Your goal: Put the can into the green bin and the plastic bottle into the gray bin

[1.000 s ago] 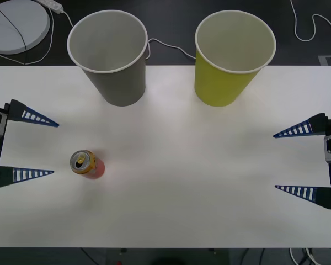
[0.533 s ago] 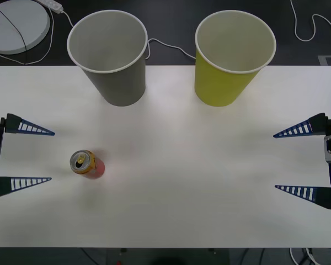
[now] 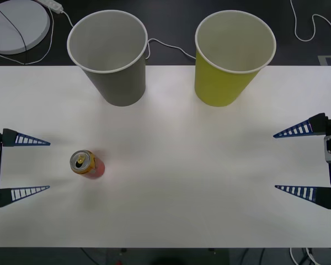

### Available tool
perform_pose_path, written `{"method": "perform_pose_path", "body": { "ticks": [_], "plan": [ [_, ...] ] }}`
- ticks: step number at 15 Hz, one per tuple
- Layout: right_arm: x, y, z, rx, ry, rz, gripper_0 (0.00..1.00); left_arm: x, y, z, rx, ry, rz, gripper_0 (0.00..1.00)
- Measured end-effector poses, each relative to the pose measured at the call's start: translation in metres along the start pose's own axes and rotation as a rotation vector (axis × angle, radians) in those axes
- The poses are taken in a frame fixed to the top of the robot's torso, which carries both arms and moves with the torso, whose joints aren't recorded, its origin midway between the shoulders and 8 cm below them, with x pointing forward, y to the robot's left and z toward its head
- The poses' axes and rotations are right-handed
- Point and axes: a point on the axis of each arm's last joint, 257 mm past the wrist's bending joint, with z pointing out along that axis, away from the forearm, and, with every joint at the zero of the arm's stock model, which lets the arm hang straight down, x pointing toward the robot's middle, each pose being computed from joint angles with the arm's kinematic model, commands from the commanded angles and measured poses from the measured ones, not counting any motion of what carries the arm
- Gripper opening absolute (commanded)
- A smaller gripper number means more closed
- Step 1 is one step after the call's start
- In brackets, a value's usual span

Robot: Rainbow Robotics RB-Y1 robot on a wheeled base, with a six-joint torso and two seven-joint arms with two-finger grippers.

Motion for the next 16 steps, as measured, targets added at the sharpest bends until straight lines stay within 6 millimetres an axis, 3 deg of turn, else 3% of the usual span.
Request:
{"method": "perform_pose_path", "body": {
  "ticks": [7,16],
  "plan": [
    [0.000,0.000,0.000,0.000,0.000,0.000,1.00,0.025,-0.004,0.009,-0.047,-0.057,-0.010,1.00],
    [0.000,0.000,0.000,0.000,0.000,0.000,1.00,0.034,-0.013,0.047,-0.112,-0.131,-0.071,1.00]
  ]
}}
